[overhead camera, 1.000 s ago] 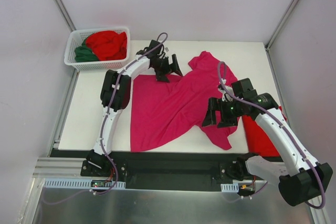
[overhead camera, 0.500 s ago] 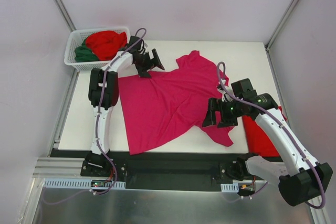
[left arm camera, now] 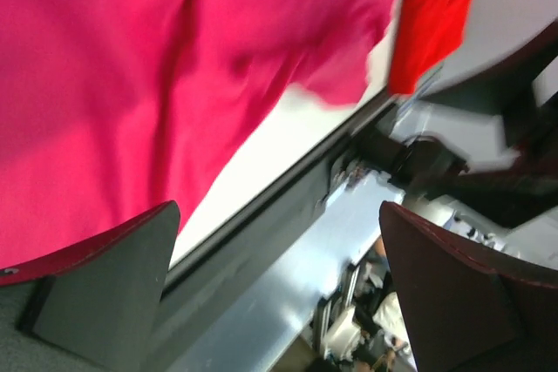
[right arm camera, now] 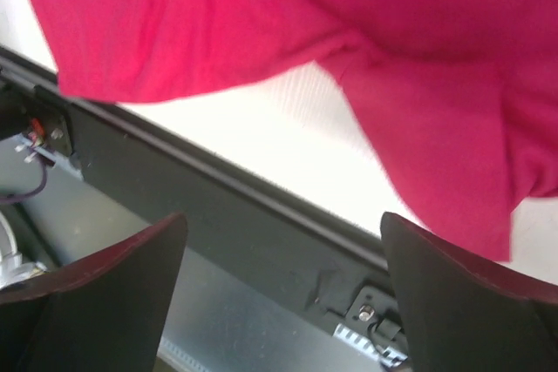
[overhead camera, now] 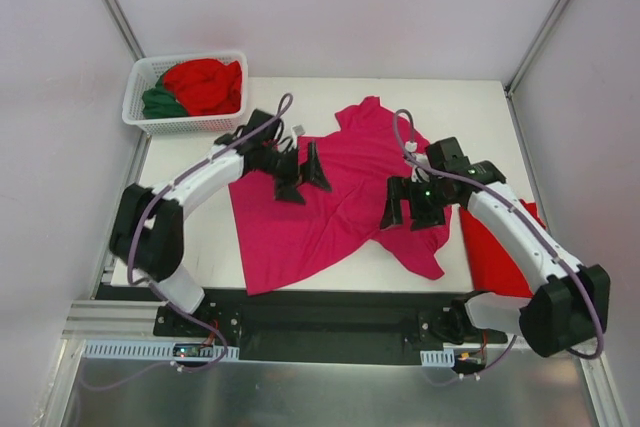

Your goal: Fold and stack the t-shirts

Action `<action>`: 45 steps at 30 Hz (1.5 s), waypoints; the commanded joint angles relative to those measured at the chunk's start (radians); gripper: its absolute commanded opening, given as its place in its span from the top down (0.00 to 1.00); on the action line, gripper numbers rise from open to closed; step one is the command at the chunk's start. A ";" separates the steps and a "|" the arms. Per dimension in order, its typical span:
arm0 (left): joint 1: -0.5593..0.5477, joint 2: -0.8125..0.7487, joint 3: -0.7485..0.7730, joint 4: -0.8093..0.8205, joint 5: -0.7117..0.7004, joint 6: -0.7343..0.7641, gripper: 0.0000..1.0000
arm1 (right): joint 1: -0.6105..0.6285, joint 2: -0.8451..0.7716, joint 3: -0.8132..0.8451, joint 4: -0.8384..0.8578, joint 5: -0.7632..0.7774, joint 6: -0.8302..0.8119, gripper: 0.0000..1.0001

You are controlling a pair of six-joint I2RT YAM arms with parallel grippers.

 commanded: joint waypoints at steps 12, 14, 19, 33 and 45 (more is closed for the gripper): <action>0.031 -0.248 -0.410 -0.102 -0.119 0.173 0.01 | -0.110 0.399 0.194 0.107 0.116 -0.015 0.04; 0.062 -0.211 -0.408 -0.147 -0.141 0.232 0.01 | -0.122 0.404 0.211 0.085 0.164 -0.043 0.04; 0.131 -0.174 -0.358 -0.211 -0.188 0.315 0.01 | -0.139 0.430 0.171 0.036 0.190 -0.049 0.04; 0.192 -0.028 -0.176 -0.319 -0.254 0.400 0.01 | -0.113 0.362 -0.018 0.039 0.146 -0.029 0.03; 0.194 -0.050 -0.201 -0.319 -0.217 0.401 0.01 | -0.079 0.414 0.027 0.105 0.170 -0.023 0.49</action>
